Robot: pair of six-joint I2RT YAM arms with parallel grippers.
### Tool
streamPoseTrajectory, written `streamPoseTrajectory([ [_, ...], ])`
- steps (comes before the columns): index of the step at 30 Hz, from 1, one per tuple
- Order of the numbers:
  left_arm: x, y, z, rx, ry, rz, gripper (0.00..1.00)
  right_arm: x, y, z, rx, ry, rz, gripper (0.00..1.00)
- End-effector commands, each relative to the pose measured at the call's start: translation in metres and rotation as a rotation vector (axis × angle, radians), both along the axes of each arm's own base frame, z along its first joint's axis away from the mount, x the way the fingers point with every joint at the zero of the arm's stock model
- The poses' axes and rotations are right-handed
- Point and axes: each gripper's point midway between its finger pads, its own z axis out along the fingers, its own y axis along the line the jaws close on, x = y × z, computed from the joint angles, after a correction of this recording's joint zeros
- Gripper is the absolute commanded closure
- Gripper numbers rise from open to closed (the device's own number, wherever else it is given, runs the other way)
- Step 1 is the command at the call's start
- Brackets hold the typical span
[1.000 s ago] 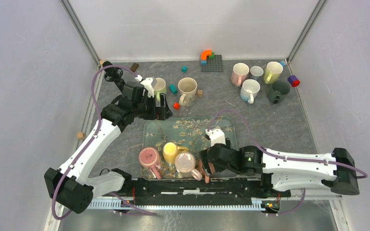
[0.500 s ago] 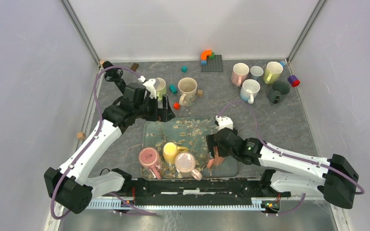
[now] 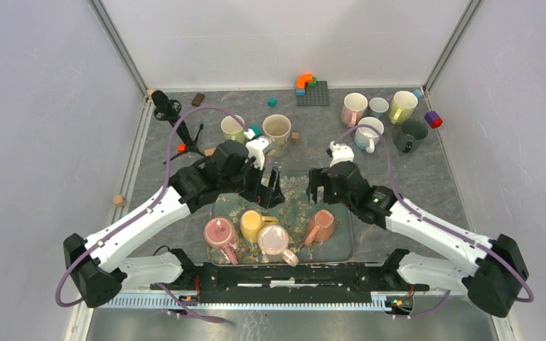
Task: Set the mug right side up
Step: Turn over the cup on the tray.
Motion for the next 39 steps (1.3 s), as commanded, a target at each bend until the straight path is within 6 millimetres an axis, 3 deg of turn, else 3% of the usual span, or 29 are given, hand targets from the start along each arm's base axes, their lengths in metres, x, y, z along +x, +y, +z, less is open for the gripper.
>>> streamPoseTrajectory([
  [1, -0.004, -0.021, 0.006, 0.009, -0.060, -0.039, 0.00, 0.024, -0.029, 0.065, 0.045, -0.154, -0.138, 0.02],
  [4, -0.014, -0.038, -0.002, 0.044, -0.059, -0.079, 0.00, 0.025, -0.058, 0.097, 0.061, -0.238, -0.251, 0.02],
  [9, -0.027, -0.065, -0.016, 0.102, -0.058, -0.121, 0.05, 0.010, -0.106, 0.146, 0.145, -0.372, -0.432, 0.02],
  [15, -0.047, -0.097, -0.040, 0.183, -0.048, -0.185, 0.18, -0.009, -0.134, 0.180, 0.284, -0.497, -0.499, 0.02],
  [24, -0.067, -0.133, -0.081, 0.289, -0.015, -0.231, 0.34, -0.015, -0.138, 0.191, 0.306, -0.526, -0.485, 0.02],
  [31, -0.071, -0.141, -0.104, 0.367, -0.009, -0.228, 0.43, -0.014, -0.133, 0.189, 0.304, -0.520, -0.456, 0.02],
  [39, -0.060, -0.141, -0.119, 0.422, -0.031, -0.183, 0.51, -0.013, -0.126, 0.189, 0.303, -0.515, -0.424, 0.02],
])
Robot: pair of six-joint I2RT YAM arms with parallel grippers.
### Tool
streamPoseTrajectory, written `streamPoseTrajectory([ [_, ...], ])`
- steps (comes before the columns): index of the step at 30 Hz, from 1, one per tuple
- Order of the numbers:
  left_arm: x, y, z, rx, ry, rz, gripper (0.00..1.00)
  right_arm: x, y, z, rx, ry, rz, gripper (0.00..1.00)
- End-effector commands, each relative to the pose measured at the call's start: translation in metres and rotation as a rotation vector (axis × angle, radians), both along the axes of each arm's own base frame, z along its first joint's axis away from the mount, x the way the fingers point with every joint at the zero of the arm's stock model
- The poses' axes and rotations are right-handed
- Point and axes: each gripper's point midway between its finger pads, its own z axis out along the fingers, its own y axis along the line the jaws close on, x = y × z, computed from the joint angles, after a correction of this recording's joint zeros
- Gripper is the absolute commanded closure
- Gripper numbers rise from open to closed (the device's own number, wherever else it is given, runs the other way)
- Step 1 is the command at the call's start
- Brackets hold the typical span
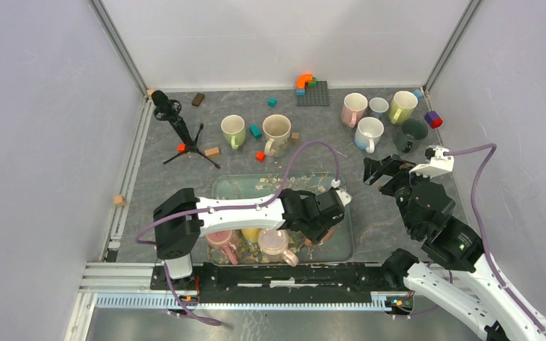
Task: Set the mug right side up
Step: Turn over the cup on the tray.
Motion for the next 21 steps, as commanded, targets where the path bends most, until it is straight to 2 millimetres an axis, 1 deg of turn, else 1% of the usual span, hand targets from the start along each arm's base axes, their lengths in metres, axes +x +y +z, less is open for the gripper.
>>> streamPoseTrajectory([
  [1, 0.011, -0.011, 0.007, -0.021, -0.039, 0.061, 0.52, 0.002, 0.006, 0.005, -0.001, -0.013, 0.023, 0.02],
  [8, 0.014, -0.010, 0.000, -0.001, -0.053, 0.072, 0.59, 0.003, 0.010, 0.001, -0.006, -0.002, 0.042, 0.02],
  [12, 0.016, -0.011, -0.001, -0.007, -0.063, 0.074, 0.68, 0.004, 0.014, 0.000, -0.008, 0.003, 0.054, 0.02],
  [14, 0.017, -0.012, 0.000, -0.019, -0.069, 0.076, 0.74, 0.004, 0.015, -0.001, -0.008, 0.005, 0.060, 0.02],
  [18, 0.023, -0.016, 0.013, -0.071, -0.093, 0.079, 0.87, 0.004, 0.019, -0.002, -0.007, 0.005, 0.078, 0.02],
  [21, 0.035, -0.015, 0.032, -0.126, -0.112, 0.109, 0.97, 0.003, 0.023, 0.000, 0.006, -0.007, 0.103, 0.02],
])
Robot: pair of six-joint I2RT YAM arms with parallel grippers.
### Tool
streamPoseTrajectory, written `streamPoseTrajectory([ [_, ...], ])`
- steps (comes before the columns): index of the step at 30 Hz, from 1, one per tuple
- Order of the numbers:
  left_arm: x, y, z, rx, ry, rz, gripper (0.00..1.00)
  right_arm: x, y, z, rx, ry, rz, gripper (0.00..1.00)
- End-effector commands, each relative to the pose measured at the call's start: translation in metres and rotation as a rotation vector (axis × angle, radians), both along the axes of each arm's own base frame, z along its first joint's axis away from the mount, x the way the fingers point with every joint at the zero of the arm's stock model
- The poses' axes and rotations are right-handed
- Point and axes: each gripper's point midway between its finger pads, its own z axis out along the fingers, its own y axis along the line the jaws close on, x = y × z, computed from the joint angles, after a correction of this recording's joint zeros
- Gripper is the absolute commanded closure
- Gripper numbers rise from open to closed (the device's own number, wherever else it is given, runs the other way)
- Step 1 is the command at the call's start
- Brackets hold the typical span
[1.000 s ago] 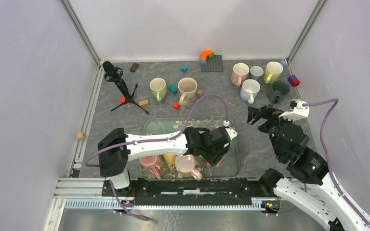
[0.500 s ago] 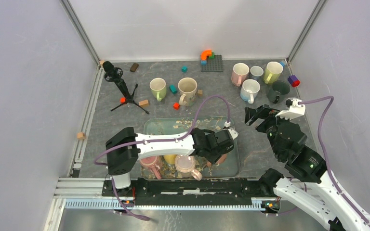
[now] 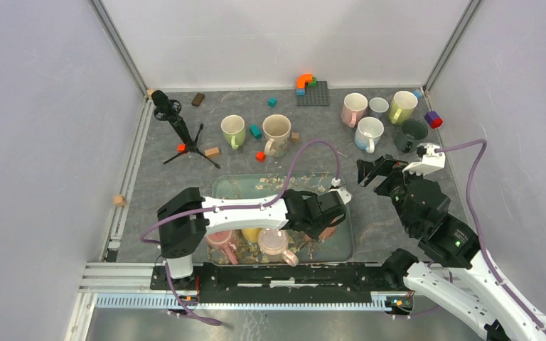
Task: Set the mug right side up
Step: Turn over the cup on the tray.
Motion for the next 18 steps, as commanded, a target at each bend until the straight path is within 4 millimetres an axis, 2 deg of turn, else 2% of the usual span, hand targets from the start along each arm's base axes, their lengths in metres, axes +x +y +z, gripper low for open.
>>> streamPoseTrajectory([
  [1, 0.027, -0.013, 0.049, -0.178, -0.063, 0.077, 0.98, 0.001, 0.010, 0.007, 0.027, -0.039, 0.044, 0.02],
  [6, 0.049, -0.011, 0.092, -0.314, -0.087, 0.110, 0.98, 0.000, 0.018, 0.012, 0.048, -0.069, 0.092, 0.02],
  [11, 0.076, -0.003, 0.137, -0.435, -0.095, 0.159, 0.98, -0.003, 0.035, 0.019, 0.069, -0.104, 0.185, 0.02],
  [14, 0.092, 0.004, 0.165, -0.514, -0.102, 0.188, 0.98, -0.005, 0.052, 0.021, 0.082, -0.119, 0.271, 0.02],
  [18, 0.112, 0.014, 0.207, -0.604, -0.129, 0.214, 0.98, -0.013, 0.098, 0.016, 0.126, -0.136, 0.492, 0.02],
])
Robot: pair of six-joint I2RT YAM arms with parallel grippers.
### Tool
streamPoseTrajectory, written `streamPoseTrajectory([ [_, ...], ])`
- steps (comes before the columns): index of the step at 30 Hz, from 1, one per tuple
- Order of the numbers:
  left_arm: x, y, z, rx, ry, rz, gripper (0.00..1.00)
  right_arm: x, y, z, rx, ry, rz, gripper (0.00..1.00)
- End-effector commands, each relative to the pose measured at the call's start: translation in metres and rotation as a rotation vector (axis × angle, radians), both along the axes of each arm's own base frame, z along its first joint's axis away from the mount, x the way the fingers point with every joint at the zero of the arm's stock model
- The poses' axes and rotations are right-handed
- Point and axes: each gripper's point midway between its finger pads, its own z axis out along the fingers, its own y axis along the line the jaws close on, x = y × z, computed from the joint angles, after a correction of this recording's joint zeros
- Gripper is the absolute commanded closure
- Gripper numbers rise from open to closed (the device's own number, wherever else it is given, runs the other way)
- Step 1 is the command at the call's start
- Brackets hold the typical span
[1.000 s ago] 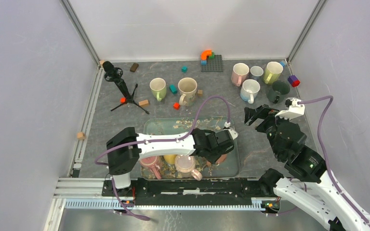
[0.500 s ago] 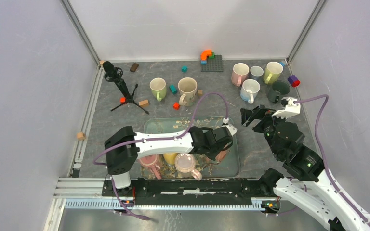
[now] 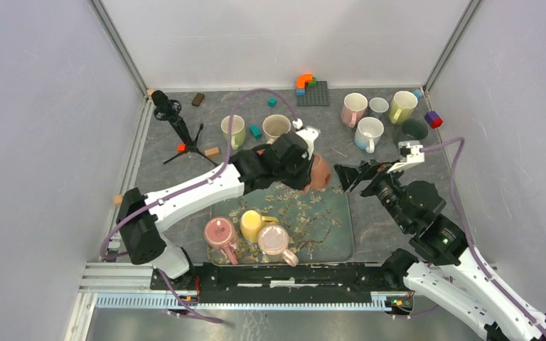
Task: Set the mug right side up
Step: Turn over the cup on the tray.
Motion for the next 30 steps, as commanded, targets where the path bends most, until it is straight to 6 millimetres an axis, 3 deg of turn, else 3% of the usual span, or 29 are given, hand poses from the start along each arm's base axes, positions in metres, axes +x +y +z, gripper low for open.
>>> streamPoseTrajectory([
  [1, 0.025, -0.012, 0.107, -0.287, -0.112, 0.024, 0.98, -0.011, 0.056, 0.003, 0.054, -0.053, 0.281, 0.02],
  [5, 0.041, -0.001, 0.135, -0.326, -0.144, 0.060, 0.98, -0.024, 0.093, -0.006, 0.131, -0.041, 0.470, 0.02],
  [12, 0.050, 0.006, 0.172, -0.411, -0.161, 0.062, 0.98, -0.032, 0.114, -0.016, 0.243, -0.083, 0.593, 0.02],
  [18, 0.049, 0.002, 0.195, -0.499, -0.157, 0.058, 0.98, -0.038, 0.111, -0.012, 0.423, -0.185, 0.657, 0.02],
  [23, 0.046, -0.002, 0.209, -0.561, -0.147, 0.049, 0.98, -0.044, 0.095, 0.007, 0.585, -0.290, 0.687, 0.02],
  [30, 0.041, -0.008, 0.220, -0.633, -0.109, 0.027, 0.98, -0.046, 0.089, 0.029, 0.721, -0.347, 0.742, 0.02],
])
